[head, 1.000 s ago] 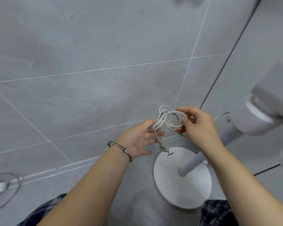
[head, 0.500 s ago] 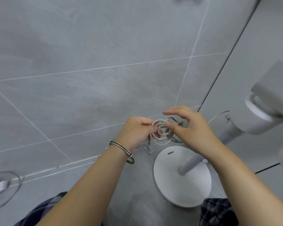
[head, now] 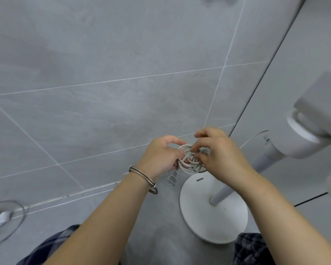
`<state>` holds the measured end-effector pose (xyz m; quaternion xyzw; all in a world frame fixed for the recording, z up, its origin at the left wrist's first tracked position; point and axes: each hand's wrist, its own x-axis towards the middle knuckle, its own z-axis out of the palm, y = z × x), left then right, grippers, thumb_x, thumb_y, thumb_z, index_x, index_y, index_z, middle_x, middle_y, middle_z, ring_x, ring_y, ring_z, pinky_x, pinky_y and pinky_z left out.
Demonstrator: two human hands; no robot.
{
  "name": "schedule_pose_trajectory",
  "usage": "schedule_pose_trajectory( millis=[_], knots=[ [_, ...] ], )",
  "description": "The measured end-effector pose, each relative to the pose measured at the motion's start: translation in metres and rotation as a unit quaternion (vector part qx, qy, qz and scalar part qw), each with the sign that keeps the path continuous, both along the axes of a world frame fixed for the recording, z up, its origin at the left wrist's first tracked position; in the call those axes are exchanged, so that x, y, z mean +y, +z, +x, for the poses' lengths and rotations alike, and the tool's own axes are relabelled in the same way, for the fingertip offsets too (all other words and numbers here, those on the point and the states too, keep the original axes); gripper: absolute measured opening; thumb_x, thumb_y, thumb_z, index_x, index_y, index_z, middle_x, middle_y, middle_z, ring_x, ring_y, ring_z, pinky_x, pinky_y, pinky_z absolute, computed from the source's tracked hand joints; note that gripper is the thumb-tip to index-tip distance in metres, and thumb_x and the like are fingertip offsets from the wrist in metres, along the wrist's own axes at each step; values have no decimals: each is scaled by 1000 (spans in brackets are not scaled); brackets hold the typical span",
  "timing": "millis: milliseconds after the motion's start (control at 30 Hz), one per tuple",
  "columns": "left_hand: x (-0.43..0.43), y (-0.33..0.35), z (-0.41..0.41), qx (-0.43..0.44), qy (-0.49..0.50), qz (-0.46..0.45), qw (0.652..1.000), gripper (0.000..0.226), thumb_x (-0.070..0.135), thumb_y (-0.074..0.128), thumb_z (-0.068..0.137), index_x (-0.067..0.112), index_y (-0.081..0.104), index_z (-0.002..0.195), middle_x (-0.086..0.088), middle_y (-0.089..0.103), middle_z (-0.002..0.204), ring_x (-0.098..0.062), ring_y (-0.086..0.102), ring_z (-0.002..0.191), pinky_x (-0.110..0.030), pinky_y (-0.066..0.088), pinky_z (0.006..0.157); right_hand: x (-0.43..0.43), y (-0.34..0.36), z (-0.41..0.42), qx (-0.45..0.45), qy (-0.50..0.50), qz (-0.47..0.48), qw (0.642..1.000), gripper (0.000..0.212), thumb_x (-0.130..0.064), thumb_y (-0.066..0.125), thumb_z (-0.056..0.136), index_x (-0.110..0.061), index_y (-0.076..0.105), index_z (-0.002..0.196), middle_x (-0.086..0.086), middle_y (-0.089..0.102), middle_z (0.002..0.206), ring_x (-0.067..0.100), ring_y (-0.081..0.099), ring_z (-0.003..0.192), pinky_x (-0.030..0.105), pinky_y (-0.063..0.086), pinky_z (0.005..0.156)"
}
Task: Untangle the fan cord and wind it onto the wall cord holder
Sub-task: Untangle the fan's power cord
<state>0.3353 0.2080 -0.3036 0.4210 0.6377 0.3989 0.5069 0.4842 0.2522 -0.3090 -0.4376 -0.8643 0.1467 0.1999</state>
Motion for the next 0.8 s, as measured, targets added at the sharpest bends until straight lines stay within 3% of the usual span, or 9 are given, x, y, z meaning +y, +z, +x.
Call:
schedule_pose_trajectory(
  millis=[133,267,333,500,600,800],
  knots=[
    [-1,-1,0,17,-2,26,1000,24,2,57,87,25,58,95,-29,67,87,-27,59,70,-43,55,78,2,-4,3,8,12,32,999,4,-8,76,72,-12,75,74,5,64,98,25,57,97,33,47,75],
    [1,-4,-1,63,-6,56,996,34,2,57,85,31,55,104,-26,65,78,-24,55,66,-45,53,80,2,-7,2,13,35,73,997,8,-6,78,67,-12,74,69,3,63,83,26,60,81,27,42,59],
    [1,-5,-2,72,-12,65,995,37,3,56,85,28,56,113,-23,62,73,-23,53,64,-42,53,76,2,-8,2,22,37,86,995,9,-6,78,67,-12,73,69,2,61,80,26,60,77,27,42,56],
    [3,-7,-5,130,-29,105,985,42,6,55,88,27,52,124,-2,49,52,-11,42,48,-14,37,49,-1,-9,-1,50,31,93,994,5,-9,77,67,-12,73,70,2,62,76,23,61,67,26,45,53],
    [2,-7,-4,128,-39,125,983,43,5,53,89,27,51,126,8,37,36,-4,32,38,-12,30,44,-1,-7,0,61,31,101,993,3,-13,75,67,-12,73,69,1,62,73,22,61,66,26,46,54],
    [2,-6,-5,134,-39,144,980,44,5,53,89,27,51,126,7,33,42,-5,30,37,-10,28,41,-4,-5,-2,52,34,145,987,6,-17,68,68,-12,71,65,0,61,69,21,59,61,24,42,47]
  ],
)
